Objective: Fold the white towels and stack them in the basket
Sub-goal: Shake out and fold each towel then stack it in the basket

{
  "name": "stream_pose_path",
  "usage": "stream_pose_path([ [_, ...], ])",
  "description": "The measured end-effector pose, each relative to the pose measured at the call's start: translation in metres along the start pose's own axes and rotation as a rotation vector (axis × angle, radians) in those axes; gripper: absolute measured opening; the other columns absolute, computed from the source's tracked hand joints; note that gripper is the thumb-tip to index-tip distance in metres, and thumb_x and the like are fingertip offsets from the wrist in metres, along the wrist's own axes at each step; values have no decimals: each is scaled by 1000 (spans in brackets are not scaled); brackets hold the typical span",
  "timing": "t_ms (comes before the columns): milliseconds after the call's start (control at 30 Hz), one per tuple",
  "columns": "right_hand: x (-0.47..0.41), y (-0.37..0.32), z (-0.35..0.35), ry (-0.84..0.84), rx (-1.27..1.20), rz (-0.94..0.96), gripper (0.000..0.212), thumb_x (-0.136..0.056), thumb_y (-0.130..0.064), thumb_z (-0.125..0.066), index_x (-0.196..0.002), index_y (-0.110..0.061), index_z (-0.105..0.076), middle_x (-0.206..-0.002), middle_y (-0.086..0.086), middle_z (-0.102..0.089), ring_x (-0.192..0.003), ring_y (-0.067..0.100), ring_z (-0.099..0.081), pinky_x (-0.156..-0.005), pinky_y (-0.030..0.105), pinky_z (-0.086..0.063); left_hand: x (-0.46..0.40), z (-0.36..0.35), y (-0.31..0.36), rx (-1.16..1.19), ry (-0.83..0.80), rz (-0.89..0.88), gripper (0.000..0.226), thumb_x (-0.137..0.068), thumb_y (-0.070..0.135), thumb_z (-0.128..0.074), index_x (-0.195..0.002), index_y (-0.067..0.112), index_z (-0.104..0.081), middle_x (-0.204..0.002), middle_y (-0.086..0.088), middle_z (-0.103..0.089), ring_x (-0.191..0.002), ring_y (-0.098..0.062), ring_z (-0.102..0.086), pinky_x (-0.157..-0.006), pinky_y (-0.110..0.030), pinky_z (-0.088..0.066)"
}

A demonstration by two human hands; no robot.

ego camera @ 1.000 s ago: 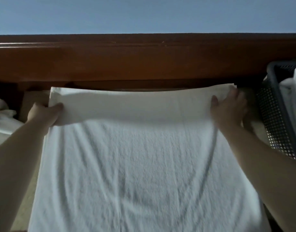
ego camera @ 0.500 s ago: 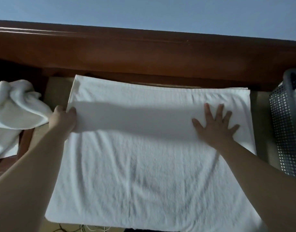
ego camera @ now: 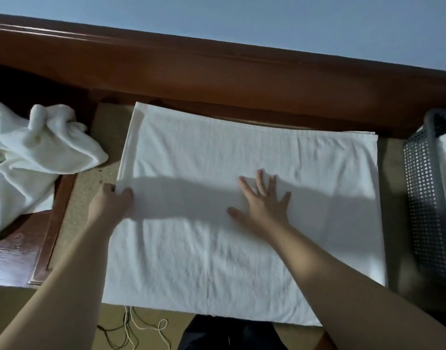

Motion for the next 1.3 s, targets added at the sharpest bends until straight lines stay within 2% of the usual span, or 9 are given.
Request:
stream_pose_path([
  [133, -3, -4, -4, -86, 3, -65, 105, -82, -93, -41, -157, -53, 20, -161, -3, 46, -152, 37, 35, -114, 79, 4, 11, 1, -16, 2, -39, 9, 33, -92, 36, -63, -115, 13, -58, -97, -9, -64, -90, -35, -62, -76, -43, -50],
  [333, 4, -13, 11, -127, 9, -120, 105, -86, -80, -57, -157, -54, 16, -163, -4, 43, -155, 34, 28, -118, 75, -3, 35, 2, -44, -22, -59, -6, 37, -95, 32, -62, -121, 6, -58, -100, -13, -63, -90, -36, -58, -77, -41, -46],
  [467, 5, -33, 16, -143, 32, -188, 104, -93, -64, -62, -162, -43, 12, -167, 2, 37, -157, 38, 21, -121, 73, -8, 53, 2, -66, -17, -92, 11, 36, -99, 32, -60, -125, 7, -56, -103, -13, -59, -92, -36, -57, -78, -42, -46],
  [567, 9, -66, 13, -121, 20, -84, 90, -100, -45, -58, -164, -43, 5, -169, -3, 33, -158, 34, 21, -122, 73, -10, 60, 5, -82, -4, -102, -6, 32, -100, 33, -61, -121, 9, -59, -104, -12, -62, -94, -36, -59, -79, -44, -47],
  [733, 13, -86, -12, -227, 0, 34, 99, -90, -64, -66, -153, -66, 11, -161, -13, 45, -151, 33, 38, -115, 78, 0, 74, 16, -98, 77, 5, -15, 21, -102, 36, -59, -112, 18, -59, -104, -10, -66, -91, -33, -58, -79, -43, -46],
  [867, 11, -84, -13, -212, -22, 51, 101, -89, -63, -68, -152, -67, 11, -161, -14, 45, -151, 33, 39, -114, 80, 2, 83, 20, -108, 68, -34, 0, 21, -100, 40, -62, -108, 20, -61, -99, -5, -66, -90, -33, -61, -77, -42, -47],
  [1033, 17, -82, -17, -154, -59, 83, 89, -97, -58, -60, -158, -60, 6, -164, -14, 40, -151, 29, 38, -118, 74, 8, 96, 26, -146, -35, -102, 20, 18, -95, 37, -68, -97, 20, -64, -93, -3, -69, -84, -29, -63, -77, -43, -53],
  [1167, 28, -66, -20, -55, -82, 101, 76, -104, -50, -50, -164, -45, -6, -169, -9, 30, -155, 23, 31, -126, 61, 8, 106, 24, -146, -80, 12, 16, 20, -99, 32, -59, -108, 15, -63, -108, -16, -67, -97, -38, -56, -86, -49, -48],
  [1300, 38, -32, -15, 73, -147, 16, 67, -104, -46, -50, -163, -42, -19, -174, -6, 12, -160, 24, 13, -129, 55, 1, 130, 1, -93, -148, 177, -98, 48, -94, 29, -64, -138, 17, -49, -136, -30, -46, -125, -48, -39, -105, -59, -36],
])
Point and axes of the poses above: each hand's wrist, its own x-axis away from the middle knuckle, its own z-axis out of the back of the hand, y = z × x, the point moved 6 cm from there along -x, towards the middle knuckle
